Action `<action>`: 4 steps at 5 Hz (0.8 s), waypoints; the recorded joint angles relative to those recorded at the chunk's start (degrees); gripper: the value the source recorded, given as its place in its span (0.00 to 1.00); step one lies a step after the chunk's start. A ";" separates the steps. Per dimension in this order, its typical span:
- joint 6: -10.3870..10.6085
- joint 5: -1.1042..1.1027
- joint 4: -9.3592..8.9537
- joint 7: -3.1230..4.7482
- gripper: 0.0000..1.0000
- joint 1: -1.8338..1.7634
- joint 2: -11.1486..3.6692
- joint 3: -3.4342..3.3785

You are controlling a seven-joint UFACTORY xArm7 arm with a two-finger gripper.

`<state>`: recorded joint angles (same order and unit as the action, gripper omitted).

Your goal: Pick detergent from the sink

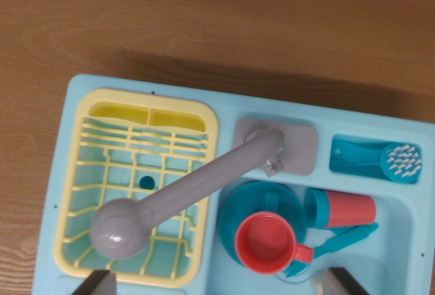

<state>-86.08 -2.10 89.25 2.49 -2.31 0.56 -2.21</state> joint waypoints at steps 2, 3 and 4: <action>1.20 0.03 -1.19 0.96 0.00 0.24 -0.05 0.27; 2.61 0.06 -2.59 2.08 0.00 0.52 -0.10 0.59; 2.61 0.06 -2.59 2.08 0.00 0.52 -0.10 0.59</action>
<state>-83.47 -2.04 86.67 4.57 -1.79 0.45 -1.62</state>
